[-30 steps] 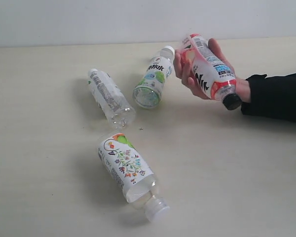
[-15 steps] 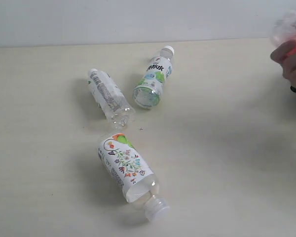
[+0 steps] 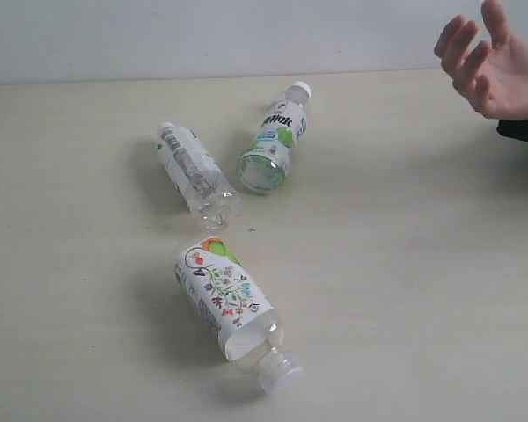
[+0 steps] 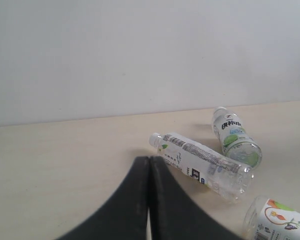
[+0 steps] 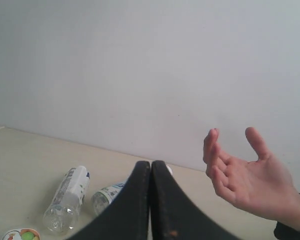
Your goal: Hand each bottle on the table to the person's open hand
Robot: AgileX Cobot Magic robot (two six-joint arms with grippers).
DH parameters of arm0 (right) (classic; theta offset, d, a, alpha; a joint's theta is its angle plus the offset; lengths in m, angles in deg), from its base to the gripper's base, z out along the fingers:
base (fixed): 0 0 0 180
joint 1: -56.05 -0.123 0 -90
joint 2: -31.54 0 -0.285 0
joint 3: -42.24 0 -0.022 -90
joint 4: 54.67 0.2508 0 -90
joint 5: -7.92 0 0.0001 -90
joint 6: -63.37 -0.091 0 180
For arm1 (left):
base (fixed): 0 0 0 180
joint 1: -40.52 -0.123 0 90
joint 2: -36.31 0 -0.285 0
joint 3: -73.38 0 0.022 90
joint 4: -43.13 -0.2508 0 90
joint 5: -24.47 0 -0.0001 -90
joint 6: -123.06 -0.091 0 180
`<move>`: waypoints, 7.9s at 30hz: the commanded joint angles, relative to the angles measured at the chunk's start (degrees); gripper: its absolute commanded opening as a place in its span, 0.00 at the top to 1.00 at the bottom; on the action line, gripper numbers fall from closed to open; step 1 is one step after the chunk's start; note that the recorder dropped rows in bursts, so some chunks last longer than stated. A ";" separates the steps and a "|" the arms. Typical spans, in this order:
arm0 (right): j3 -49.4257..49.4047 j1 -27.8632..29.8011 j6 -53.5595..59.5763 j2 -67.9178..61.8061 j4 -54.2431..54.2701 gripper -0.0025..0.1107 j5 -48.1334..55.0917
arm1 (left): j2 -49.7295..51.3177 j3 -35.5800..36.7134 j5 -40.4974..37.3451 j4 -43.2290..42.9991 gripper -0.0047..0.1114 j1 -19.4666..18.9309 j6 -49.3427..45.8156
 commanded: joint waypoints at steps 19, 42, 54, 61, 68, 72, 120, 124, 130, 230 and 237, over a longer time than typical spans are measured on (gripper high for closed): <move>-0.34 0.16 -0.26 0.23 0.00 0.98 -0.16 | -0.05 0.04 0.05 0.12 0.96 -0.09 0.40; -0.34 0.16 -0.26 0.23 -0.18 0.98 0.45 | -0.05 0.04 0.05 0.12 0.96 -0.09 0.40; -1.80 0.16 2.58 0.23 -0.45 0.98 -2.82 | -0.05 0.04 0.05 0.12 0.96 -0.09 0.40; -1.80 0.16 2.58 0.23 -0.45 0.98 -9.14 | -0.05 0.04 0.05 0.12 0.96 -0.09 0.40; -1.80 0.16 -0.30 0.23 -1.72 0.98 -10.64 | -0.05 0.04 0.05 0.12 0.96 -0.09 0.40; 0.27 0.16 -2.37 -5.85 -1.72 0.98 -5.85 | -0.05 0.04 0.05 0.12 0.96 -0.09 0.40; 48.99 -27.82 -3.50 -106.55 4.63 0.09 23.26 | -0.05 0.04 0.05 0.12 0.96 -0.09 0.40; 48.99 -27.82 -3.50 -107.93 4.63 0.09 21.14 | -0.05 0.04 0.05 0.12 0.96 -0.09 0.40; 48.99 -27.82 -2.45 -109.34 3.96 0.09 19.43 | -0.05 0.04 0.05 0.12 0.96 -0.09 0.40; 56.52 0.62 -4.99 -93.72 -7.07 0.17 34.58 | -0.05 0.04 0.05 0.12 0.96 -0.09 0.40; 50.99 0.62 2.95 -77.46 4.20 0.19 33.57 | -0.05 0.04 0.05 0.12 0.96 -0.09 0.40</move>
